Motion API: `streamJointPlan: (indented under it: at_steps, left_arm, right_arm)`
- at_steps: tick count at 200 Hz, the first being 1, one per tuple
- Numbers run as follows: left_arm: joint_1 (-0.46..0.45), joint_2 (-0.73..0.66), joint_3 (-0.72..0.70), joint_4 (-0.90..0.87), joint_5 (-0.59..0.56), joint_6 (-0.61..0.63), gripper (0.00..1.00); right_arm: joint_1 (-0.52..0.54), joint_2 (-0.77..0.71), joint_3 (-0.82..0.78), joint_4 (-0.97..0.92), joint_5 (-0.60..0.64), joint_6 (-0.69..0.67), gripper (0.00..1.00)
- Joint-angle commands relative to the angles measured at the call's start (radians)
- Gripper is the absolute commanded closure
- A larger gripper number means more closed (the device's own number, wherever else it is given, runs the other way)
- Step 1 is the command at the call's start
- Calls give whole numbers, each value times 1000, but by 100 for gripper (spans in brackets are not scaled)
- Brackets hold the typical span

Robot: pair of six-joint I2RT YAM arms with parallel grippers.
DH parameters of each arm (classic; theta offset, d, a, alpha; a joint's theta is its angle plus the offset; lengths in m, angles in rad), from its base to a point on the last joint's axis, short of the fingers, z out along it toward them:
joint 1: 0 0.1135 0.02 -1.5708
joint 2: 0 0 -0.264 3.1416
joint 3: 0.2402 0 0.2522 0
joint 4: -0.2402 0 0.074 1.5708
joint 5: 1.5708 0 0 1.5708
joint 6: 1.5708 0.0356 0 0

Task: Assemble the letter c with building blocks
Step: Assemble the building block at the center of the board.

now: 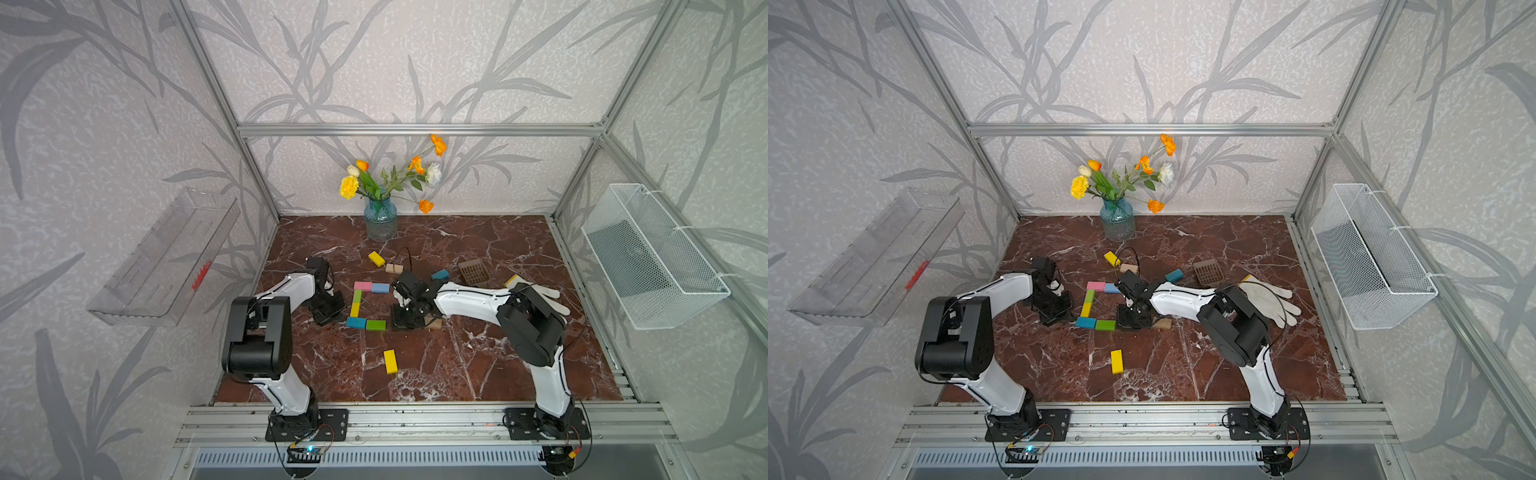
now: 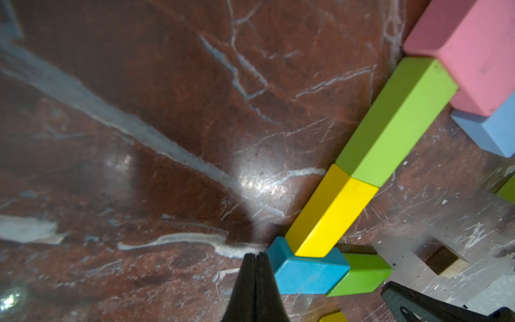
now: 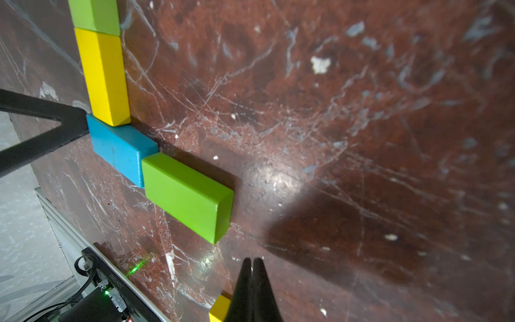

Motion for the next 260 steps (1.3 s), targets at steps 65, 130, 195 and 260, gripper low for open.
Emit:
streamJointPlan:
  at_steps: [65,130,195,260]
  left_arm:
    - [-9,25,-2,-17,26,29,100]
    - [-20,30,-2,-16,42,30,100]
    - [-20,28,6,-33,15,36,100]
    - [-19,-93,-1,-13,-65,21,88]
  right_arm:
    - [-4,22,-11,19,-16,25,100]
    - [-3,37,-11,36,-27,37,100]
    - [-3,37,-10,44,-24,44,100]
    - [-45,-99,-25,-90,77,-70,90]
